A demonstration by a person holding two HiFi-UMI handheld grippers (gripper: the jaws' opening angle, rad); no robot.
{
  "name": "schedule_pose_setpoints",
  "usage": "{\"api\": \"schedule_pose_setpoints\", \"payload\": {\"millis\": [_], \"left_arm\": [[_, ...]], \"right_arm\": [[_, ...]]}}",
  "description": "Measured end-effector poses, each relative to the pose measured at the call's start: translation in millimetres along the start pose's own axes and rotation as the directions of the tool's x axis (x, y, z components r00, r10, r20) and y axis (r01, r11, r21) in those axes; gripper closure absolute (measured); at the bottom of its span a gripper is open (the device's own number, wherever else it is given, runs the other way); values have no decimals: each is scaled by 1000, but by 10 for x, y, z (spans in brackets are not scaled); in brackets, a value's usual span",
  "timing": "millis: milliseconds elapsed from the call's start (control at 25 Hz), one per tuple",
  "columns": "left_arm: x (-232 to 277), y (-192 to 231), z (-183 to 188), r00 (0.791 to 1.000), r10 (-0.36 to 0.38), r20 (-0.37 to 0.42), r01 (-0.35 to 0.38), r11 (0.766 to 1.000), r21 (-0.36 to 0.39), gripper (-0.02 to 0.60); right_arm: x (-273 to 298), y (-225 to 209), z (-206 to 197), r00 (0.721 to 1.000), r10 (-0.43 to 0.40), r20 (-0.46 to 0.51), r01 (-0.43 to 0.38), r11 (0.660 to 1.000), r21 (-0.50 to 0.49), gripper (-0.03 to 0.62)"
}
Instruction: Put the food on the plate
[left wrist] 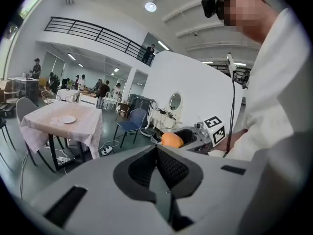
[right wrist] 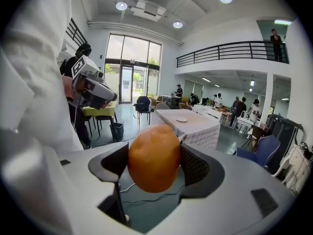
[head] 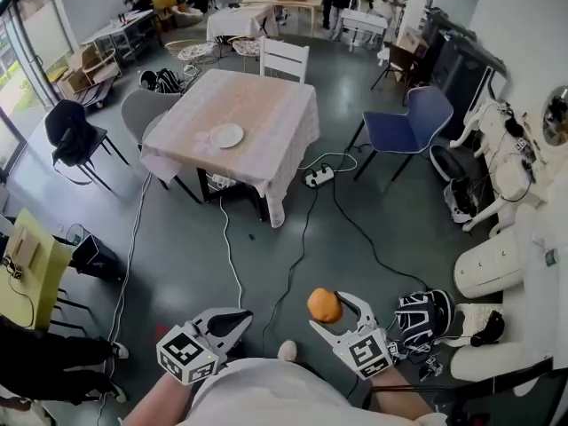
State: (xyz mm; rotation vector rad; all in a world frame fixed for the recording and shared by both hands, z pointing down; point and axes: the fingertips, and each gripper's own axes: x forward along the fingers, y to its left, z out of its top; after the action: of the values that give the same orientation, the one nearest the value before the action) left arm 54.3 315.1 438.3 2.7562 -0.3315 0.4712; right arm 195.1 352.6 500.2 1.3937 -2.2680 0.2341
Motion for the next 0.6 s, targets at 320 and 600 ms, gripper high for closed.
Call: {"api": "schedule_pose_setpoints", "payload": {"millis": [320, 600], "left_arm": [[-14, 649, 72, 1000, 1, 9, -1, 1000, 9, 572], [-174, 1680, 517, 997, -51, 62, 46, 996, 71, 572]], "right_arm": [[552, -255, 326, 1000, -11, -24, 11, 1000, -4, 247], [1357, -428, 937, 997, -64, -52, 65, 998, 12, 247]]}}
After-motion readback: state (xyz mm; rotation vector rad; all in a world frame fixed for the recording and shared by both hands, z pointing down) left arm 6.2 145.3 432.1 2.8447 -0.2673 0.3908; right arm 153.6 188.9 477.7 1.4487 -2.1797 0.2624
